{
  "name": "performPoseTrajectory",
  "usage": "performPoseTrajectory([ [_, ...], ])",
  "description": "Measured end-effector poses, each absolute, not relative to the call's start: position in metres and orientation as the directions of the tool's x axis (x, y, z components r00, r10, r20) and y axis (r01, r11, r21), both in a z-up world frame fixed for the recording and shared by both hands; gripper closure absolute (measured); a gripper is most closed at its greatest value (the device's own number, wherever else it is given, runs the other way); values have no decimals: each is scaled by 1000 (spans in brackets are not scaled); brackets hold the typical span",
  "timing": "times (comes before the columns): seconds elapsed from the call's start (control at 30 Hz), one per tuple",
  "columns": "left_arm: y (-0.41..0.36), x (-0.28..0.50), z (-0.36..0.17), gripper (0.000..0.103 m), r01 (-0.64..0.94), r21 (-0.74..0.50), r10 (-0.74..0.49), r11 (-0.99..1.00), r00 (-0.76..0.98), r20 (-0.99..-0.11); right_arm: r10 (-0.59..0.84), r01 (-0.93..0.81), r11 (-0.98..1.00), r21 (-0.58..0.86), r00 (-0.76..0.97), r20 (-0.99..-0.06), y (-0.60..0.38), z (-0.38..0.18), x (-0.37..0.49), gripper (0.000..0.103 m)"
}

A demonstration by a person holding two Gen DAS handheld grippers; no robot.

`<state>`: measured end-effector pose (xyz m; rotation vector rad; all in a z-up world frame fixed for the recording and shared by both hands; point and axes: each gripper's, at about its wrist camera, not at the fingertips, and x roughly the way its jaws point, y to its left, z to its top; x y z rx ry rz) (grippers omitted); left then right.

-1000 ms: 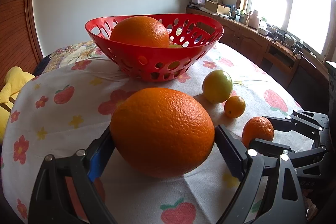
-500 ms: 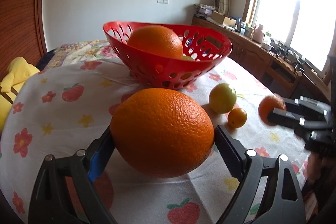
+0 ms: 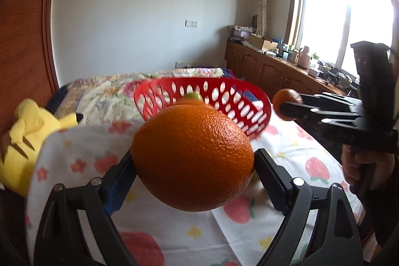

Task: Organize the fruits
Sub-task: 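Lift the held orange and tangerine and carry both over the red basket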

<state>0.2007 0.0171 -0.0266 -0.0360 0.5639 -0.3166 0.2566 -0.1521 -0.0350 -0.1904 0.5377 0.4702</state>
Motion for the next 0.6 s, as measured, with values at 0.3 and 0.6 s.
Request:
performPoseTrajectory([
  [0.3, 23, 244, -4, 12, 283, -77, -282, 956, 817, -503, 378, -507, 859, -75, 725, -576, -129, -44, 318, 57],
  [0.6, 23, 294, -1, 12, 282, -53, -267, 958, 807, -527, 355, -532, 840, -105, 687, -634, -116, -66, 346, 57],
])
